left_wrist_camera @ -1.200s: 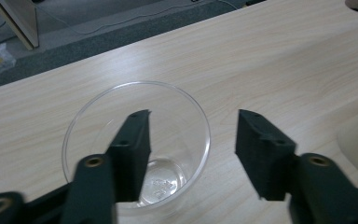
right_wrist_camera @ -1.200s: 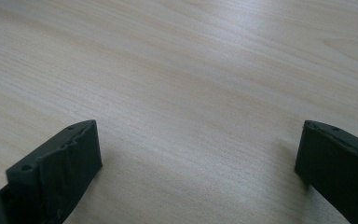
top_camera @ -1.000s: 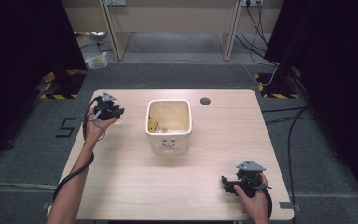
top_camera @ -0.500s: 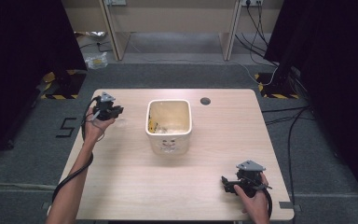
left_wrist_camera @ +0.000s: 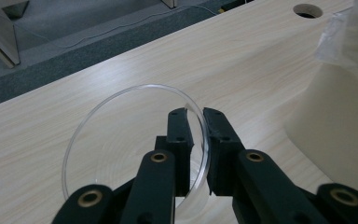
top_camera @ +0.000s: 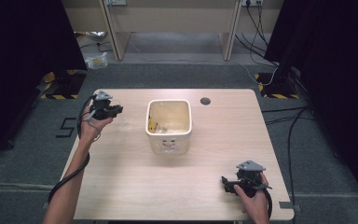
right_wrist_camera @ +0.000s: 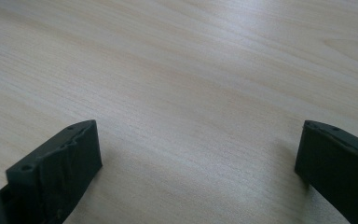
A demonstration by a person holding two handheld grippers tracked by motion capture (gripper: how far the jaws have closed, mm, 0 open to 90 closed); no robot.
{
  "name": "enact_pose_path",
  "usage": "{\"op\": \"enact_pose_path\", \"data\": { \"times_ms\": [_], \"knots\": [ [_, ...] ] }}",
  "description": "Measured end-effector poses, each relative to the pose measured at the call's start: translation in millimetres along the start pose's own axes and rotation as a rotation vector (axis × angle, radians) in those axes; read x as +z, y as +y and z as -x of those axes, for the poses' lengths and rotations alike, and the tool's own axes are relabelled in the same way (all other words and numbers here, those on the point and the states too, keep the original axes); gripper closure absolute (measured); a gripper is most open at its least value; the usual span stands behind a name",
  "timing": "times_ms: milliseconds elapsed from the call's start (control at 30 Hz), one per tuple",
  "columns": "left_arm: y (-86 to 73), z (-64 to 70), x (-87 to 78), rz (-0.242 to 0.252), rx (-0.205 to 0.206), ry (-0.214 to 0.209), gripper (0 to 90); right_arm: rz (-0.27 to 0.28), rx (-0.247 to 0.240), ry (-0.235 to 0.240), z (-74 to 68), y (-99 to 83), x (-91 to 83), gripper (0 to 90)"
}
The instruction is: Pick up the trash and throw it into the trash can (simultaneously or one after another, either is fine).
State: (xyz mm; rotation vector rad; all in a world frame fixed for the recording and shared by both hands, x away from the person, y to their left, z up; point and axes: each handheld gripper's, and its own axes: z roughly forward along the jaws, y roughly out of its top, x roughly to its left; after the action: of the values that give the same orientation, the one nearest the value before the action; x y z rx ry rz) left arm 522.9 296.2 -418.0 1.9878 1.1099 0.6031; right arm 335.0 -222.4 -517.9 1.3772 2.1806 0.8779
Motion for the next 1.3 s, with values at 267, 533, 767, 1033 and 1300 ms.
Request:
{"op": "enact_pose_path", "data": {
  "times_ms": [267,533,767,1033,1300],
  "knots": [
    [11.8,12.9,-16.2,0.013,0.037,-0.028,81.4,0.000,0.000,0.000,0.0,0.0,0.0,0.3],
    [19.5,21.5,-29.2,0.040,0.073,-0.051,81.4,0.000,0.000,0.000,0.0,0.0,0.0,0.3],
    [26.0,26.7,-39.4,0.048,0.093,-0.061,81.3,0.000,0.000,0.000,0.0,0.0,0.0,0.3],
    [37.0,36.2,-52.0,0.050,0.132,-0.085,81.3,0.000,0.000,0.000,-0.1,0.0,0.0,0.3],
    [48.6,43.0,-59.3,0.053,0.156,-0.102,81.3,0.000,0.000,0.000,0.0,0.0,0.0,0.3]
  ]
}}
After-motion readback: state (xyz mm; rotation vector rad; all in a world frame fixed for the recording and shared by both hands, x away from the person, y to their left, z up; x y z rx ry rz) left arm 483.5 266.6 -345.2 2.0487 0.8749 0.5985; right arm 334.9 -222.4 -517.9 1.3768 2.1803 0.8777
